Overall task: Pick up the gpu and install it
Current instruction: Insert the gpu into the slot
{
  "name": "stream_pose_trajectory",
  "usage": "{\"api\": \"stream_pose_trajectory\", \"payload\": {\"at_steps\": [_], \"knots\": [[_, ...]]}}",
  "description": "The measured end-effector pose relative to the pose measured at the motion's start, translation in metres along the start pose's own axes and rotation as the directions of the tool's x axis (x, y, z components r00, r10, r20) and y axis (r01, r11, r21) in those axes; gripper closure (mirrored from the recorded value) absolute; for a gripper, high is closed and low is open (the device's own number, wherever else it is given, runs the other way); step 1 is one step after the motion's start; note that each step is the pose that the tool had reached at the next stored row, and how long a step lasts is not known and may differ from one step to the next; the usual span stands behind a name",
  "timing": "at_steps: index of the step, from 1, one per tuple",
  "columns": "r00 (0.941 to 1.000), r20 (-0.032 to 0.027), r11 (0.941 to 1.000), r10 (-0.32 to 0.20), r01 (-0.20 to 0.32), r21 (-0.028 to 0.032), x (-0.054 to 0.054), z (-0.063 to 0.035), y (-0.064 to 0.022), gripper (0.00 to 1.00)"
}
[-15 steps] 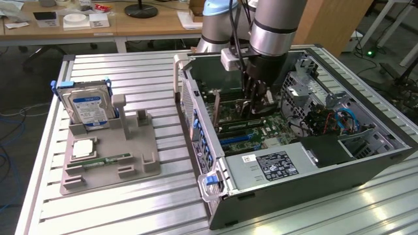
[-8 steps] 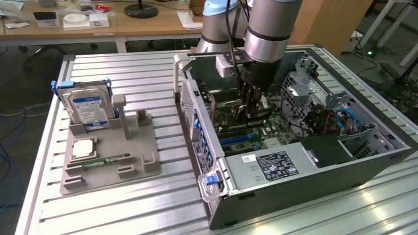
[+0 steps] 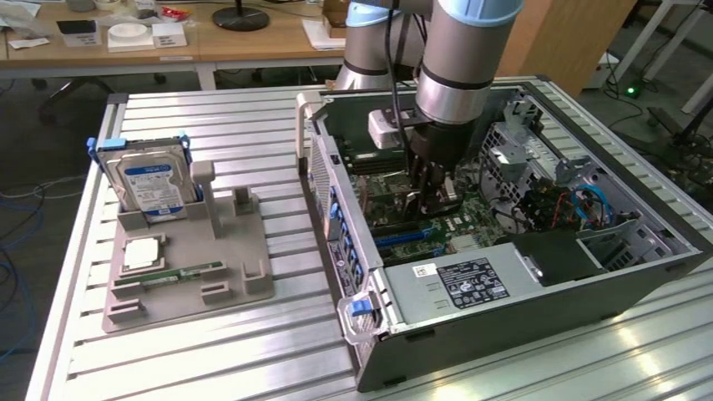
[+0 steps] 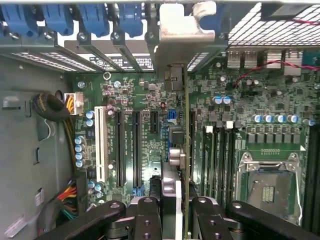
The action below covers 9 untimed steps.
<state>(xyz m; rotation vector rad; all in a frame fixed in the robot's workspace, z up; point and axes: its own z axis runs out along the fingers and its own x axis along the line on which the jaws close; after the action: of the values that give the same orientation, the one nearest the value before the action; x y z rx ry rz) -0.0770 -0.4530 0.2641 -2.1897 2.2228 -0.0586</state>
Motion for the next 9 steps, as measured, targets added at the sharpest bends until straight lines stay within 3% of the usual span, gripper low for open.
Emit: {"api": "stream_pose_trajectory", "payload": {"at_steps": [4,9], "knots": [[1.0000,0.0010,1.0000,-0.003,0.003,0.0003,0.0001,0.0058,0.0062,0.71],[1.0000,0.0017,1.0000,-0.003,0.003,0.0003,0.0000,0.0063,0.0067,0.71]]}}
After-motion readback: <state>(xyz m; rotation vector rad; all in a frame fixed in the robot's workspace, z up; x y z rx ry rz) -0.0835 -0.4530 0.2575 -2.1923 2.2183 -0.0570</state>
